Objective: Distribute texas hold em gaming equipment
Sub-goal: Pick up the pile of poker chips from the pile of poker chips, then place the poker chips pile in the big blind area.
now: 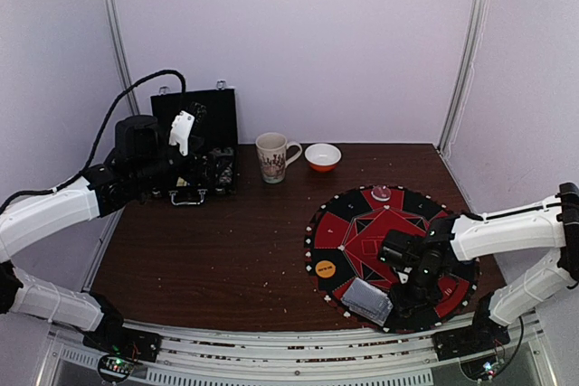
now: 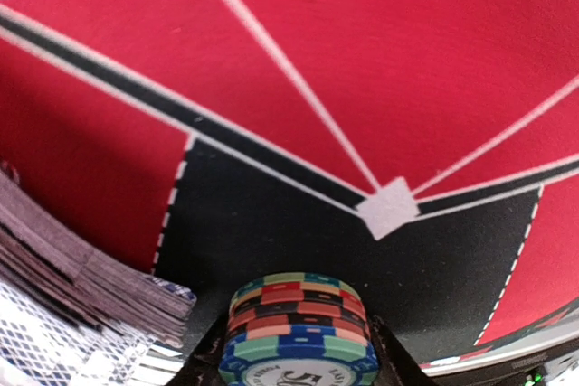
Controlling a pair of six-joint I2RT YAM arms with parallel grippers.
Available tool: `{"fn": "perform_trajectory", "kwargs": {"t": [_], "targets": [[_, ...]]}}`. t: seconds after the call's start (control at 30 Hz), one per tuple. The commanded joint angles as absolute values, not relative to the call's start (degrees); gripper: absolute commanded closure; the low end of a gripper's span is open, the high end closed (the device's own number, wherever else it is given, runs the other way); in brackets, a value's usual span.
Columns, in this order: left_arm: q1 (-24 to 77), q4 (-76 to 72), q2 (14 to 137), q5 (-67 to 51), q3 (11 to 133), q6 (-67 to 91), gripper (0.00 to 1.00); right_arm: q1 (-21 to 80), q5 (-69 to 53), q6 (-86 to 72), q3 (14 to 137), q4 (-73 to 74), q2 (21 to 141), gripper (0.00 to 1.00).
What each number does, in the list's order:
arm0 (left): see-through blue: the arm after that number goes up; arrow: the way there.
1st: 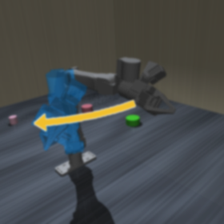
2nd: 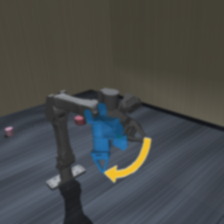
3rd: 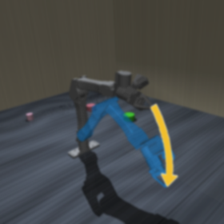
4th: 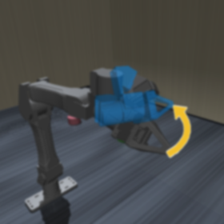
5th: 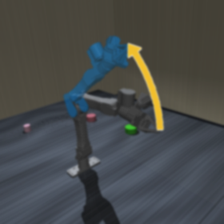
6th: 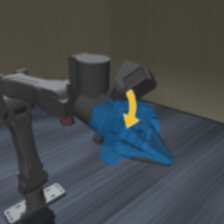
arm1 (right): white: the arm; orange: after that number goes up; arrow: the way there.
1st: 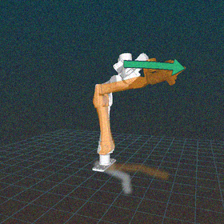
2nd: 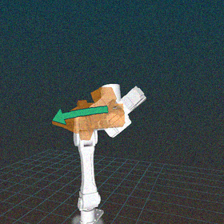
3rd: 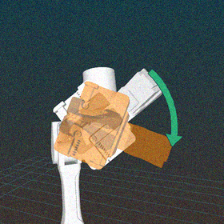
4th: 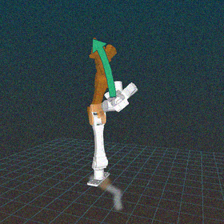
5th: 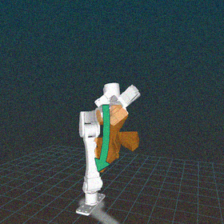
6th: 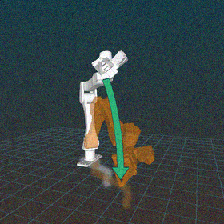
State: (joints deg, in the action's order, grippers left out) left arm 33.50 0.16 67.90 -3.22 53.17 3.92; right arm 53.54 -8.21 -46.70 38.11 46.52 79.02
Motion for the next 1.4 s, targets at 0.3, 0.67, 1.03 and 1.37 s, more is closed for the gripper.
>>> {"fn": "perform_trajectory", "kwargs": {"t": [0.3,0.67,1.03,1.37], "targets": [[33.7,-1.2,67.5,-3.4,54.7,4.1,0.02,48.7,0.6,-47.8,37.7,47.6,75.1,0.97],[33.7,-0.8,67.7,-2.5,54.6,4.3,0.02,43.8,6.0,-39.6,55.0,53.8,79.4,0.99],[33.7,0.5,68.6,-6.2,51.2,5.2,0.02,48.1,2.5,-29.0,83.3,53.1,106.1,1.00],[34.3,-0.6,71.0,-11.9,48.8,4.6,0.02,48.2,1.0,-25.7,96.8,53.0,121.3,1.00]]}}
